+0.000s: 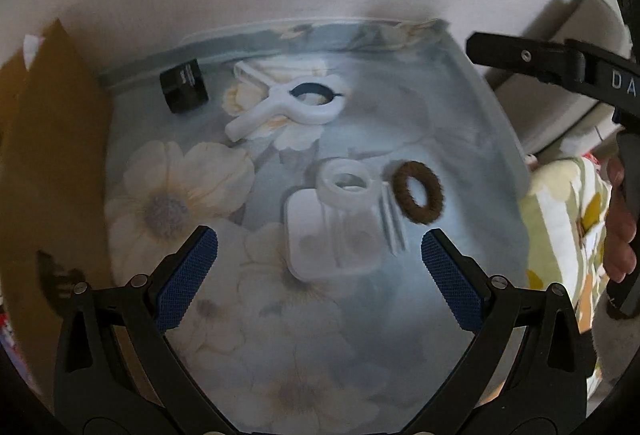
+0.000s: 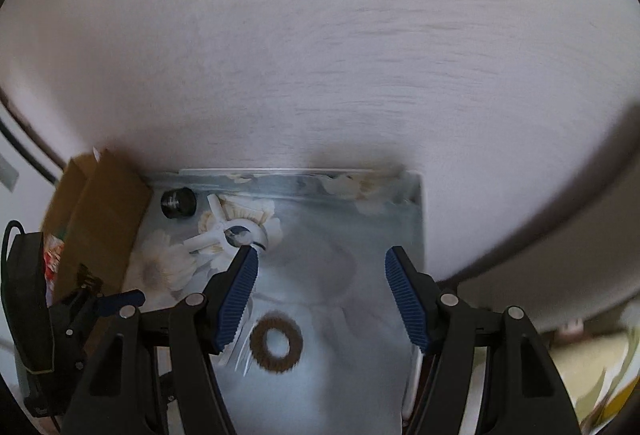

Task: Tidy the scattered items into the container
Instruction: 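Move both open grippers back over the tray table, then grasp the white earphone case with the left gripper while the right grasps the white clip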

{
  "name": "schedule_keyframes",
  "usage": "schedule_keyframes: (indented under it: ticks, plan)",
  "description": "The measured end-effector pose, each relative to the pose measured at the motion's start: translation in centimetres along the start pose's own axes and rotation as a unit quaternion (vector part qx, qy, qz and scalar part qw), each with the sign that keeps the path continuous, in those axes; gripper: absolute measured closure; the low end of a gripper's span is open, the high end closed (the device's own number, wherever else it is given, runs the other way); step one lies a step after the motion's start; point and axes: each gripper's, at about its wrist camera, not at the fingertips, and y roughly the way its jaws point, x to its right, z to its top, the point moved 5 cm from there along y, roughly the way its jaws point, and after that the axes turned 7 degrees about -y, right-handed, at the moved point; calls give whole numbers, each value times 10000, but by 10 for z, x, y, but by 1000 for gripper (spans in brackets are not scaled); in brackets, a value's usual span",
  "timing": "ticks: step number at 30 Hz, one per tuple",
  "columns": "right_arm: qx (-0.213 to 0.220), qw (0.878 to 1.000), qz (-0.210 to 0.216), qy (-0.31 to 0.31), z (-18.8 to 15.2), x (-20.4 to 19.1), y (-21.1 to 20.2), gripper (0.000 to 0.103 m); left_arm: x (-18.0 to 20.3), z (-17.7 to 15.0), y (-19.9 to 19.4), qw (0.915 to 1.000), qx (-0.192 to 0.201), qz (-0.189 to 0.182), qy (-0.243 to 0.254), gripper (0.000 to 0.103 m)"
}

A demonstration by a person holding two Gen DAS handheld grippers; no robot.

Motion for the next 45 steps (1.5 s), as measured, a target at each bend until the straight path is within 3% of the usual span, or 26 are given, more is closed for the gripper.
schedule_keyframes:
  ticks: [13,20,26,31,34,36,45]
  plan:
    - [-274,9967,340,-679,18,-24,50,41,-11,-1,33,9994,-147,172,-249,1]
    - [-485,9901,94,-1315,17,-44,83,41,-9,-4,34,9996,-35,269,-43,1]
    - [-702,9876,151,-1398,11,-44,101,42,-8,-10,33,9990,-15,376,230,7]
    - [-734,9845,395,-1545,11,-48,105,63,-14,-12,27,9987,34,396,314,20]
    - [-691,9823,489,-1668,12,-55,105,77,-16,-13,24,9984,77,413,373,31]
    - [-669,9823,558,-1660,12,-58,104,87,-16,-14,22,9983,112,386,426,43]
    - [-615,9874,769,-1241,10,-49,97,88,-16,-18,13,9985,58,245,495,44]
